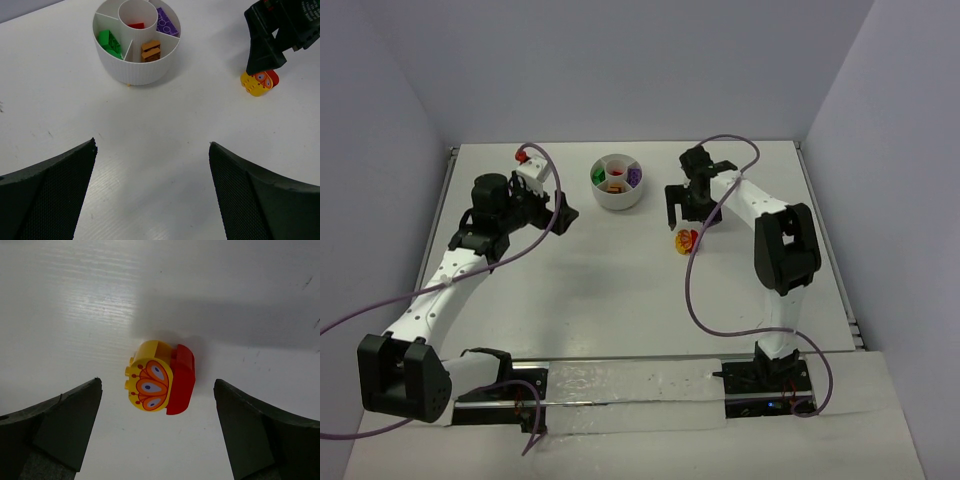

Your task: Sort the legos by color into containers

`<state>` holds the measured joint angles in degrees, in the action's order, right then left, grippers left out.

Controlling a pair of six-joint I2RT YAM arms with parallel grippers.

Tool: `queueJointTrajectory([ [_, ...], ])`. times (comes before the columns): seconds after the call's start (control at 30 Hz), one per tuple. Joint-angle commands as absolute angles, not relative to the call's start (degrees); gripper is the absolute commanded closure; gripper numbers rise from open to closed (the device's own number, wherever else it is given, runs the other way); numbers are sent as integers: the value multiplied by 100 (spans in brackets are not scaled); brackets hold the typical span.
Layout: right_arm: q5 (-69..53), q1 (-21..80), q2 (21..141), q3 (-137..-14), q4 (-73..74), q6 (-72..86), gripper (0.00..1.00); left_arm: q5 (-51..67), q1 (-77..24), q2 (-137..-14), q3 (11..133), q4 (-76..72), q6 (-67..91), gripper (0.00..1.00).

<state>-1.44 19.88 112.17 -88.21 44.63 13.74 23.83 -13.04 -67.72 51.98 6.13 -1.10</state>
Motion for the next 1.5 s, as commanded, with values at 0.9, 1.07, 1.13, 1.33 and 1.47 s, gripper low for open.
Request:
queueJointTrajectory([
  [0.9,-333,2127,11303,-8211,4230,1486,60,2476,-1336,-6697,5045,309,774,1],
  [1.07,-1120,2113,10613,-8067,4020,1102,88,3011,-1327,-6520,5086,363,1281,3],
  [1.13,-1445,2119,10197,-7958,3760,928,89,3217,-1327,-6433,5080,344,1587,3],
  [1.33,-1730,2318,8769,-7571,2812,153,100,3744,-1384,-6461,5177,358,2788,6],
  [1.47,-1349,2475,7965,-7374,2432,-485,100,3761,-1582,-6514,5220,131,3433,8],
])
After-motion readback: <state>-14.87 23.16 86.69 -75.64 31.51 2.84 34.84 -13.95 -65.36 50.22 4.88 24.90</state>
